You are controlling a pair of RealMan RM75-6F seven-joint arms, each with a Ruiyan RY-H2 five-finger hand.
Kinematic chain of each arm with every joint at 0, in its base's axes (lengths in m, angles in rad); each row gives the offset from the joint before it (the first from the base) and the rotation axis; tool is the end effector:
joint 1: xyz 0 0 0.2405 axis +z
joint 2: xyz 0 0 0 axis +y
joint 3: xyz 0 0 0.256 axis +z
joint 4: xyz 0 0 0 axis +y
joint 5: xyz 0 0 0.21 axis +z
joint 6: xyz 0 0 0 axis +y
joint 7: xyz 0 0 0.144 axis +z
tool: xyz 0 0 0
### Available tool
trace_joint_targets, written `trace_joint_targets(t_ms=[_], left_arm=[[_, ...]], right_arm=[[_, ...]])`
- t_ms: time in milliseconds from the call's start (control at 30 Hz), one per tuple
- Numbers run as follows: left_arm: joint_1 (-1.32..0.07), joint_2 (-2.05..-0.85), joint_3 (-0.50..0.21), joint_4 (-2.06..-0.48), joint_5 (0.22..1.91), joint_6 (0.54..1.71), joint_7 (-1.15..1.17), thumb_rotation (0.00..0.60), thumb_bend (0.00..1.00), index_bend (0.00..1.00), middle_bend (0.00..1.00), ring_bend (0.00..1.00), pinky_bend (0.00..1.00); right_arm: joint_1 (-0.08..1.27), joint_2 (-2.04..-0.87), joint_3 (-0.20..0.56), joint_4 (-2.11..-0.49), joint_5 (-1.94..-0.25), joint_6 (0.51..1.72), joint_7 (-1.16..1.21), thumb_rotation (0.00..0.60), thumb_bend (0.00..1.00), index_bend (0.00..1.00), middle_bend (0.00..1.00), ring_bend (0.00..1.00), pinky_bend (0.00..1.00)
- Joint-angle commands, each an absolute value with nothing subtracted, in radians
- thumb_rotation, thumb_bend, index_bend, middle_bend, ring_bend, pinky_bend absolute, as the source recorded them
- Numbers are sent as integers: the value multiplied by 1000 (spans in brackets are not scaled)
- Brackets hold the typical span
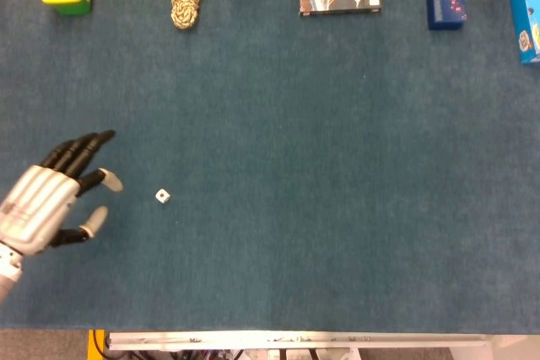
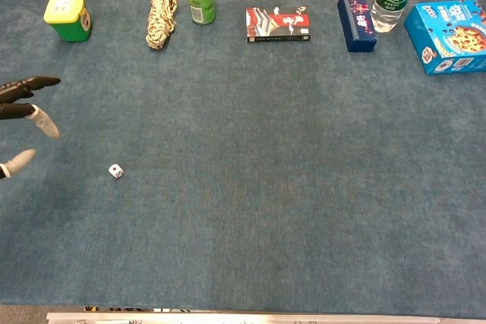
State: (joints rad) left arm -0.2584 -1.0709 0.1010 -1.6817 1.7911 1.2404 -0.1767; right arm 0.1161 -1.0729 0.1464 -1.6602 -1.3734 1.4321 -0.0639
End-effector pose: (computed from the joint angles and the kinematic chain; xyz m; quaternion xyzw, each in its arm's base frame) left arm -0.2630 0.1800 0.1037 -0.7379 -0.4300 -0.3780 0.3573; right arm -0.3088 -0.2093 0.1830 0.5644 -0.3786 0.3778 0.6288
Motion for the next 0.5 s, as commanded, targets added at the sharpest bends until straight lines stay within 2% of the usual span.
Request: trace_joint_targets(t_ms=[33,167,500], left_arm=[[-284,-1084,113,-1681,1805,1207,-164,600,523,363,0,0,93],[-310,-1096,132,-1683,1817,1163,-142,600,559,367,0,0,93],[-333,-1165,139,-1650,1787,1118,-88,600,570,328,0,0,75]], right_arm=[[115,-1073,147,-1659,-1370,1433,-61,600,254,367,437,359,459],[111,-1070,144,-1657,-1368,1436,-58,600,254,367,437,359,459],[103,-1067,141,-1654,-1361,1442,-47,600,254,367,438,359,459]])
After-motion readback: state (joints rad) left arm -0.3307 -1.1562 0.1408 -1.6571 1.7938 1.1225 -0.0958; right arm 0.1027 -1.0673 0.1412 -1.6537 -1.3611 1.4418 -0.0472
